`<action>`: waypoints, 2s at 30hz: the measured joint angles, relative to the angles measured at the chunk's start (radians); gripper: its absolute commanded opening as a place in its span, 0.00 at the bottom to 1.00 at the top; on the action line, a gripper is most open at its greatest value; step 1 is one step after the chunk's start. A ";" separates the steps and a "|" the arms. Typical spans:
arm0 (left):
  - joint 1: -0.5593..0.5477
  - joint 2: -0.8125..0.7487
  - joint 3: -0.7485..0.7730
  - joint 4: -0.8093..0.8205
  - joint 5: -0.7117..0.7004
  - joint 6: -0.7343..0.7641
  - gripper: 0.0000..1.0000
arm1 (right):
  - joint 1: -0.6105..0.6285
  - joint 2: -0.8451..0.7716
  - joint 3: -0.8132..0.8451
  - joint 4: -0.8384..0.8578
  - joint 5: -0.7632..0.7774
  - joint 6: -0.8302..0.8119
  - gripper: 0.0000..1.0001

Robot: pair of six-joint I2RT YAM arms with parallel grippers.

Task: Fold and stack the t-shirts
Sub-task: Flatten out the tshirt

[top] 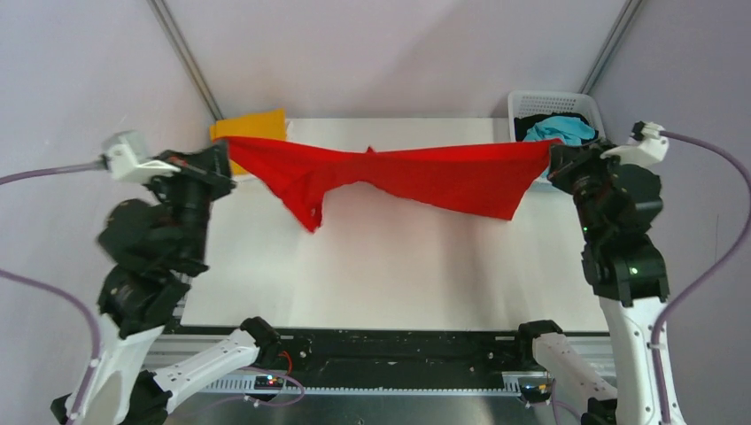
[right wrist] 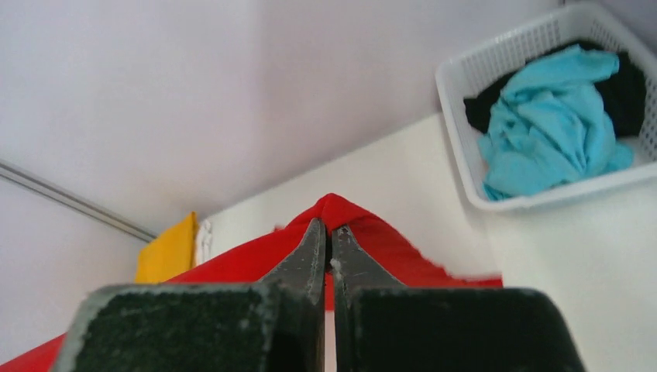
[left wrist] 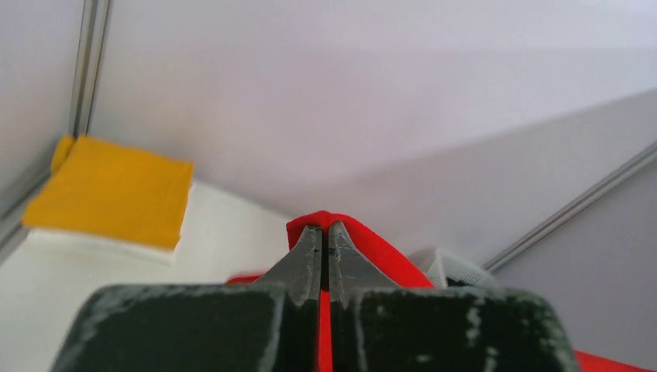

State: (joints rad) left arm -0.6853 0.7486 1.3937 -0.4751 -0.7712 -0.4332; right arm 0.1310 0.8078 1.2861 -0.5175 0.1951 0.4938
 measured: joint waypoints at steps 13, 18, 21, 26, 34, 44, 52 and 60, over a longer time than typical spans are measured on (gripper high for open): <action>0.000 -0.033 0.344 -0.007 0.283 0.200 0.00 | 0.000 -0.095 0.375 -0.146 -0.090 -0.048 0.00; 0.000 -0.069 0.429 -0.045 0.405 0.208 0.00 | 0.000 -0.156 0.430 -0.187 -0.142 -0.050 0.00; 0.000 -0.046 0.536 -0.080 0.448 0.212 0.00 | 0.000 -0.163 0.465 -0.208 -0.166 -0.050 0.00; 0.000 0.075 0.799 -0.126 0.499 0.229 0.00 | 0.000 -0.151 0.544 -0.237 -0.195 -0.051 0.00; 0.000 0.119 0.799 -0.143 0.525 0.262 0.00 | 0.000 -0.148 0.550 -0.231 -0.178 -0.070 0.00; 0.005 0.217 0.389 0.001 0.235 0.403 0.00 | 0.000 -0.102 0.175 -0.166 -0.055 -0.069 0.00; 0.160 0.427 0.201 0.103 0.212 0.441 0.00 | 0.000 0.061 0.022 -0.085 0.063 -0.064 0.00; 0.283 0.556 0.106 0.220 0.307 0.433 0.00 | -0.010 0.229 -0.111 0.021 0.080 -0.053 0.00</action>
State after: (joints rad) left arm -0.4019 1.3048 1.4998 -0.2554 -0.4641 -0.0006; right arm 0.1215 1.0370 1.1748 -0.4965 0.2749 0.4412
